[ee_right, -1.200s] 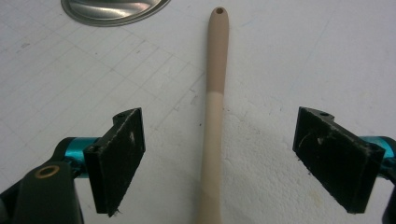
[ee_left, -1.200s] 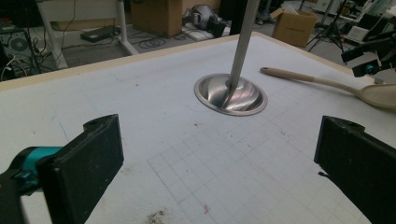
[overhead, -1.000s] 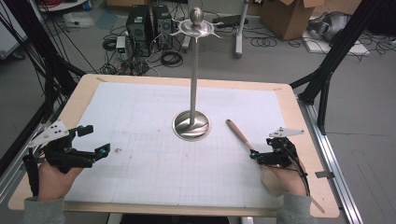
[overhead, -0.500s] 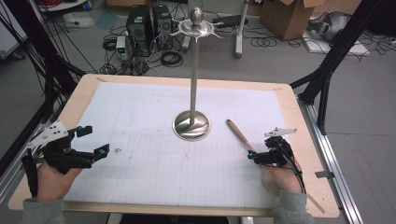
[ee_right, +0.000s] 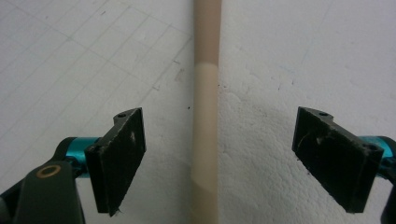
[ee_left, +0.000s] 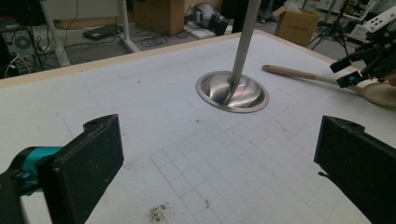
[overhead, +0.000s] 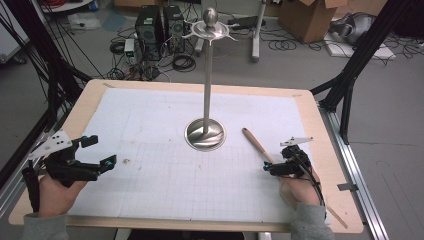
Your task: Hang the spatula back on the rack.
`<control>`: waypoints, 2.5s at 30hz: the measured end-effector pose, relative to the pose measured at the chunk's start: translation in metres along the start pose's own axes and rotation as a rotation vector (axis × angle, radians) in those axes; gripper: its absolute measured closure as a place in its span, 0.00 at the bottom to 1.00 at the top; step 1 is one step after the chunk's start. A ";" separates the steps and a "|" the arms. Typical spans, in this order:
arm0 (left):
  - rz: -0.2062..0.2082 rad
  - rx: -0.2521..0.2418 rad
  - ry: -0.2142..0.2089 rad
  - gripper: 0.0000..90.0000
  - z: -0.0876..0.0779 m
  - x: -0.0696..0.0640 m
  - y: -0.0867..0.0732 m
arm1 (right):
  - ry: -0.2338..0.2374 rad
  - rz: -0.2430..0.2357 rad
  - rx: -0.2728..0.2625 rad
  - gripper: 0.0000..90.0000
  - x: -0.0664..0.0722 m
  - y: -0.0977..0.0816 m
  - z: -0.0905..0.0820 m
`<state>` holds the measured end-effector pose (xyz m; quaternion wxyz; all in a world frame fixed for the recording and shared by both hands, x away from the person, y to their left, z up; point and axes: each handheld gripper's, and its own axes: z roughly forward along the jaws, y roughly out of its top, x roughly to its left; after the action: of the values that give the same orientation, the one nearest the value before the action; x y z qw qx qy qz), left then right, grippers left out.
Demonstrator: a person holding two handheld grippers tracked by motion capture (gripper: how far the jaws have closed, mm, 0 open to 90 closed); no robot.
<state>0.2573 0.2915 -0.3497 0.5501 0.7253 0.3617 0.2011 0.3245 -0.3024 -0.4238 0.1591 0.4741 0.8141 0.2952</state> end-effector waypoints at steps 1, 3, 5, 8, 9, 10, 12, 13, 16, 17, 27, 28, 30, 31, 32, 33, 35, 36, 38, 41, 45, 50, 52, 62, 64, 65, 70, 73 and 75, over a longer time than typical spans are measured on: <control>0.001 0.001 -0.001 0.02 0.000 0.000 0.000 | -0.002 -0.002 0.002 0.18 0.000 0.000 0.001; 0.000 0.003 -0.001 0.02 0.000 0.000 0.000 | -0.002 0.001 0.009 0.19 0.000 0.000 0.002; -0.002 0.002 -0.001 0.02 0.001 0.000 0.000 | 0.001 0.003 0.010 0.19 0.000 0.000 0.003; -0.001 0.003 -0.001 0.02 0.001 0.000 0.000 | 0.005 0.013 0.018 0.19 -0.001 -0.001 0.005; -0.001 0.002 -0.001 0.02 0.000 0.000 0.000 | 0.007 0.014 0.023 0.19 -0.001 -0.001 0.006; 0.000 0.001 -0.001 0.02 0.000 0.000 0.000 | 0.008 0.017 0.025 0.19 -0.001 -0.001 0.007; 0.000 0.001 -0.001 0.02 0.000 0.000 0.000 | 0.008 0.017 0.028 0.20 -0.001 -0.001 0.007; 0.001 0.001 -0.001 0.02 0.000 0.000 0.000 | 0.009 0.018 0.030 0.21 -0.001 -0.001 0.007; -0.002 0.002 -0.001 0.02 0.001 0.000 -0.001 | 0.016 0.022 0.033 0.25 -0.001 -0.001 0.008; -0.001 0.003 -0.001 0.02 0.001 0.000 -0.001 | 0.017 0.021 0.037 0.26 -0.002 -0.001 0.008; 0.000 0.004 -0.001 0.02 0.000 0.000 -0.001 | 0.037 0.026 0.047 0.39 -0.001 -0.002 0.006; 0.002 0.005 0.000 0.02 0.000 0.000 -0.001 | 0.036 0.026 0.047 0.40 -0.001 -0.002 0.006; -0.001 0.003 0.000 0.02 0.001 0.000 -0.001 | 0.037 0.024 0.051 0.43 -0.001 -0.002 0.006; -0.004 0.002 0.002 0.02 0.001 0.000 -0.001 | 0.036 0.020 0.054 0.45 -0.001 -0.002 0.007; -0.004 0.003 0.002 0.02 0.001 0.000 -0.001 | 0.032 0.022 0.058 0.46 0.000 -0.002 0.006; -0.006 0.003 0.002 0.02 0.001 0.000 -0.001 | 0.025 0.021 0.058 0.48 0.000 -0.002 0.006; -0.004 0.002 0.002 0.02 0.001 0.000 -0.001 | 0.024 0.022 0.058 0.50 0.000 -0.002 0.005; -0.004 0.002 0.002 0.02 0.001 0.000 -0.001 | 0.020 0.021 0.057 0.51 0.000 -0.002 0.005; -0.003 0.003 0.001 0.02 0.001 0.000 -0.001 | 0.017 0.020 0.053 0.54 0.000 -0.002 0.005; -0.005 0.003 0.001 0.02 0.001 0.000 -0.001 | 0.008 0.015 0.056 0.58 0.001 -0.003 0.005; -0.003 0.004 0.003 0.02 0.000 0.001 -0.001 | -0.001 0.006 0.057 0.62 0.003 -0.003 0.004; -0.002 0.003 0.003 0.02 0.000 0.001 -0.001 | -0.003 -0.008 0.065 0.67 0.004 -0.003 0.003; -0.003 0.003 0.003 0.02 0.000 0.001 -0.001 | -0.001 -0.010 0.066 0.70 0.005 -0.003 0.003; -0.005 0.002 0.004 0.02 0.000 0.001 -0.001 | 0.014 -0.001 0.068 0.85 0.005 -0.004 0.002; -0.006 0.001 0.004 0.02 0.000 0.001 -0.001 | 0.013 0.011 0.067 0.85 0.005 -0.004 0.002; -0.005 0.003 0.005 0.02 -0.001 0.001 -0.001 | 0.013 0.013 0.069 0.86 0.005 -0.004 0.002; -0.005 0.003 0.004 0.02 0.000 0.001 -0.001 | 0.015 0.017 0.069 0.86 0.005 -0.004 0.002; -0.005 0.003 0.004 0.02 0.000 0.001 -0.001 | 0.014 0.016 0.070 0.87 0.006 -0.004 0.002; -0.005 0.002 0.004 0.02 0.000 0.001 -0.001 | 0.016 0.014 0.066 0.87 0.006 -0.004 0.002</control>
<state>0.2575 0.2930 -0.3510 0.5490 0.7246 0.3649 0.2007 0.3202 -0.2980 -0.4274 0.1349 0.4825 0.8212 0.2731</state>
